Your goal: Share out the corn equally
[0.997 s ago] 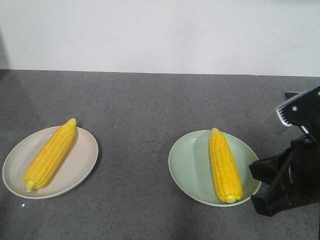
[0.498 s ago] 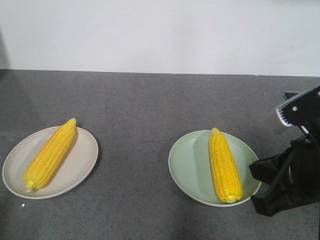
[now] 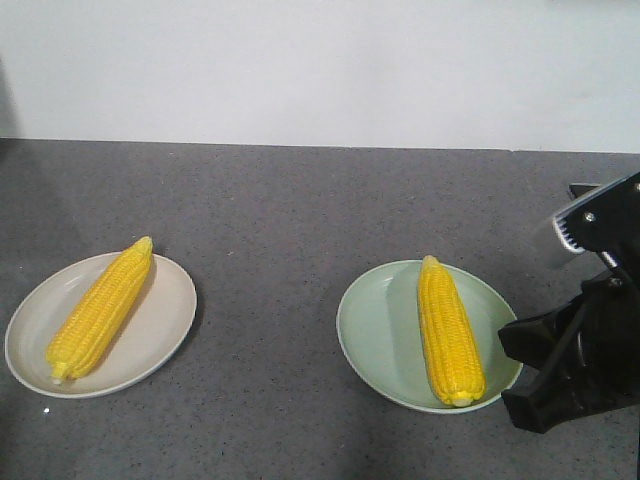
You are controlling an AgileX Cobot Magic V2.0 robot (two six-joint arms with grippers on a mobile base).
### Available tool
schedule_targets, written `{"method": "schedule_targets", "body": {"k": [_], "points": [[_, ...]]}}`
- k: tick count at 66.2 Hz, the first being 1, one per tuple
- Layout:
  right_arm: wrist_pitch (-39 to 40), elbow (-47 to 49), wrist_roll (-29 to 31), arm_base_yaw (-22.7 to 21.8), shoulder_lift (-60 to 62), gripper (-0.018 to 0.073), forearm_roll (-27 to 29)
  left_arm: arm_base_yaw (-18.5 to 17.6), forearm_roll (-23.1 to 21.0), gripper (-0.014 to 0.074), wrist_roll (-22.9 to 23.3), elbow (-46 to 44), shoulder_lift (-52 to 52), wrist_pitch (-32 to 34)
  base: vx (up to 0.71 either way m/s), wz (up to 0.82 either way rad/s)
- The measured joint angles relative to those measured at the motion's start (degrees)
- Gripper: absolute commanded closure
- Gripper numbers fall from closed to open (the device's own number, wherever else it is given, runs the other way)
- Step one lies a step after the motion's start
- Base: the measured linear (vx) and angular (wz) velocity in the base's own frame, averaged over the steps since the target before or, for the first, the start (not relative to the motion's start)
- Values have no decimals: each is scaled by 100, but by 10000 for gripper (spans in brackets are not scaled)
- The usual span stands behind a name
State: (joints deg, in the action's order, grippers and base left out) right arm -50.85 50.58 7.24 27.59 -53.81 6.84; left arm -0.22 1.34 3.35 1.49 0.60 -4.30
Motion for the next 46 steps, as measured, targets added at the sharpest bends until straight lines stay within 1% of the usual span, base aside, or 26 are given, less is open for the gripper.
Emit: {"method": "schedule_targets", "body": {"k": [36, 40, 46], "points": [[6, -60, 0, -7, 101, 570, 0, 0, 0, 603, 0, 0, 0, 0, 0, 0], [75, -175, 20, -98, 291, 570, 13, 0, 0, 603, 0, 0, 0, 0, 0, 0], [382, -542, 66, -476, 778, 570, 12, 0, 0, 603, 0, 0, 0, 0, 0, 0]]}}
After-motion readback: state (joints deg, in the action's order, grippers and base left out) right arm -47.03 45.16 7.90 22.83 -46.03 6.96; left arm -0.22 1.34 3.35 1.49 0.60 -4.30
